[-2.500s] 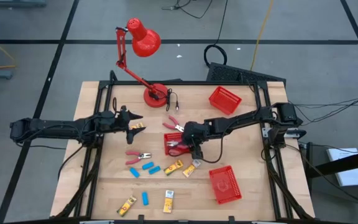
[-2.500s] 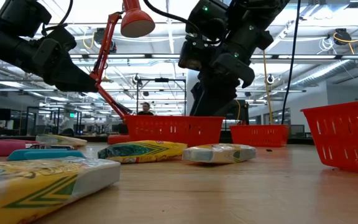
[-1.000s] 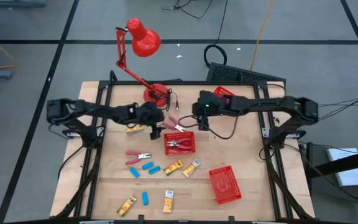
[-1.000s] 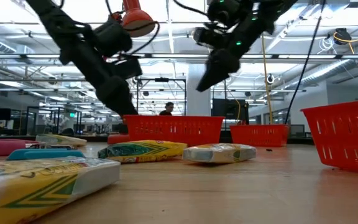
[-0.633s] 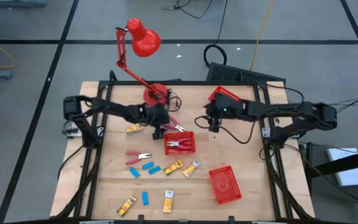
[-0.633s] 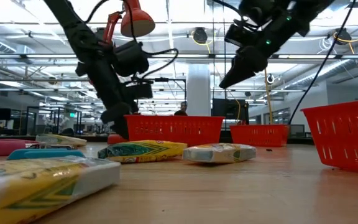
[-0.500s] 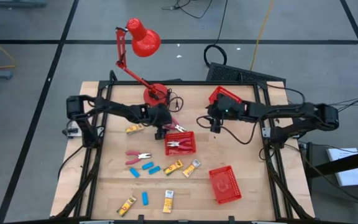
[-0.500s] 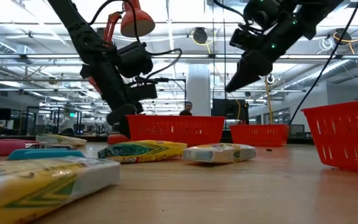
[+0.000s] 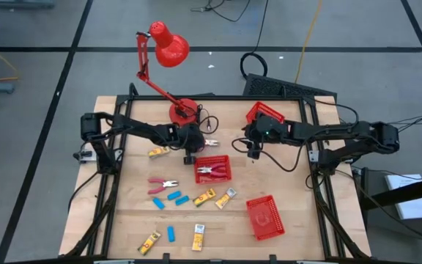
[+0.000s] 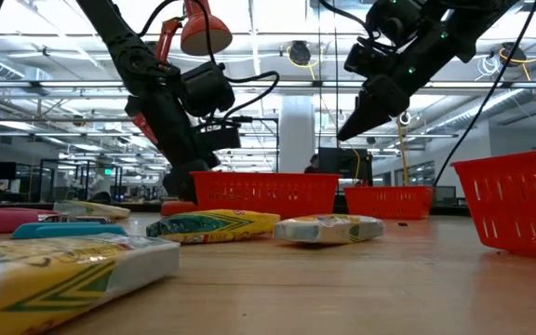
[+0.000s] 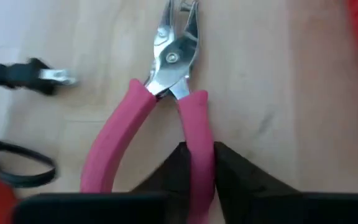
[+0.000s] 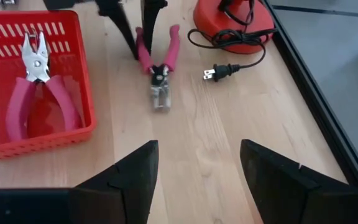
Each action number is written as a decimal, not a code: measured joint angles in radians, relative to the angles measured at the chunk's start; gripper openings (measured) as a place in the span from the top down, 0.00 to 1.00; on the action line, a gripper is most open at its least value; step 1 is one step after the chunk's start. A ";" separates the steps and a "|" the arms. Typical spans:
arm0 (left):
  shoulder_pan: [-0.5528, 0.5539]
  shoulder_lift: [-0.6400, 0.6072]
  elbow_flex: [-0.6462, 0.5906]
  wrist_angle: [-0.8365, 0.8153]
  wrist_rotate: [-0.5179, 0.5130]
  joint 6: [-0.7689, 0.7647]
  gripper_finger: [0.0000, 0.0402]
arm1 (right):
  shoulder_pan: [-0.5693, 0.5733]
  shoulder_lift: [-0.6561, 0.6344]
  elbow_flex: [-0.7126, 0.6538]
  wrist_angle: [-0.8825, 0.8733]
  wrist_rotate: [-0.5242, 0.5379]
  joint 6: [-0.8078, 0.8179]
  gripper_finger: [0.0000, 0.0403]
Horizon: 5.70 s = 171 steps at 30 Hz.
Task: Pick & Place School Supplies
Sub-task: Put the pink hole puncher into the middle red bin
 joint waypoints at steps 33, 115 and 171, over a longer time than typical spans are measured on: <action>-0.159 -0.124 0.150 -0.067 -0.182 -0.016 0.90 | 0.046 0.225 0.001 0.403 -0.053 0.017 0.38; -0.477 -0.417 0.069 -0.337 -0.520 -0.288 0.42 | 0.274 0.420 0.002 0.548 -0.132 0.202 0.76; -0.693 -0.391 -0.159 -0.879 -0.200 -1.118 0.42 | 0.432 0.375 0.002 0.580 0.081 0.044 0.36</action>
